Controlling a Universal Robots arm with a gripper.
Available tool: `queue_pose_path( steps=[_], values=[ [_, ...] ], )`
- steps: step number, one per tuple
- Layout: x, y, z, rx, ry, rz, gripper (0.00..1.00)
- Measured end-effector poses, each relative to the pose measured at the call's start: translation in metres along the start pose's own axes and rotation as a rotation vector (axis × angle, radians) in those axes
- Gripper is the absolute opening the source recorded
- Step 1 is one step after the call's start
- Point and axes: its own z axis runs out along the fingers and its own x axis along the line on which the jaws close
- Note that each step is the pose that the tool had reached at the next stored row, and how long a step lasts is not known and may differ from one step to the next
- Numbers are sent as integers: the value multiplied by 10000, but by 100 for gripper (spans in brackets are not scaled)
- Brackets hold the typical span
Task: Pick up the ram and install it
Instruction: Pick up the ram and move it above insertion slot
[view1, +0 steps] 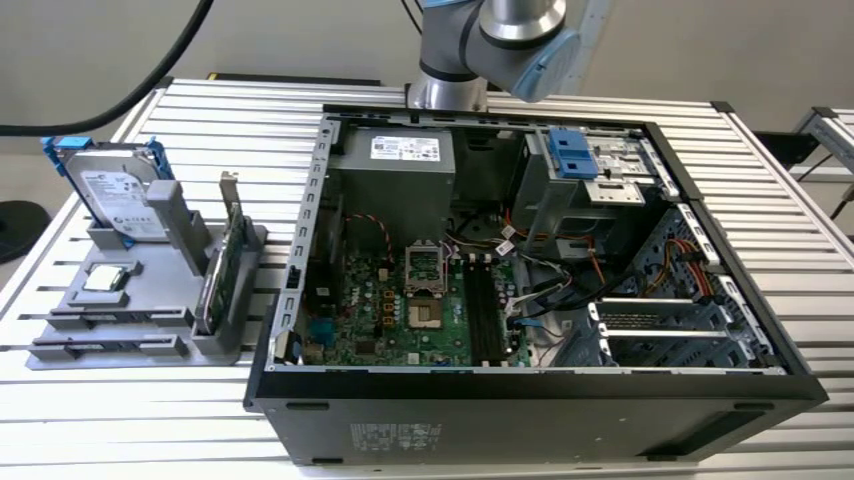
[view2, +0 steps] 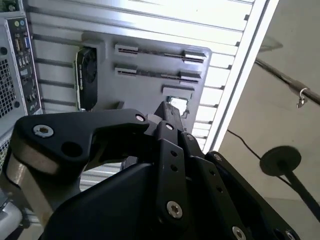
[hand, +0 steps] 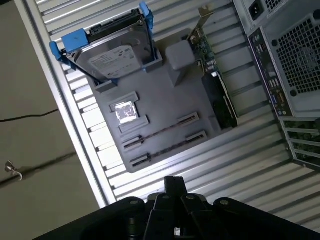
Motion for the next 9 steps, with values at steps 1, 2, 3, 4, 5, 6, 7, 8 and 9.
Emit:
queue_pose_path(
  steps=[1,2,3,4,5,6,7,8,9],
  values=[
    [0,0,0,0,-4,90,0],
    [0,0,0,1,-8,180,0],
    [0,0,0,0,-13,276,0],
    [0,0,0,1,-18,376,0],
    [0,0,0,1,-23,474,0],
    [0,0,0,1,-28,572,0],
    [0,0,0,2,-32,668,0],
    [0,0,0,2,-37,776,0],
    [0,0,0,3,-42,891,0]
  ],
)
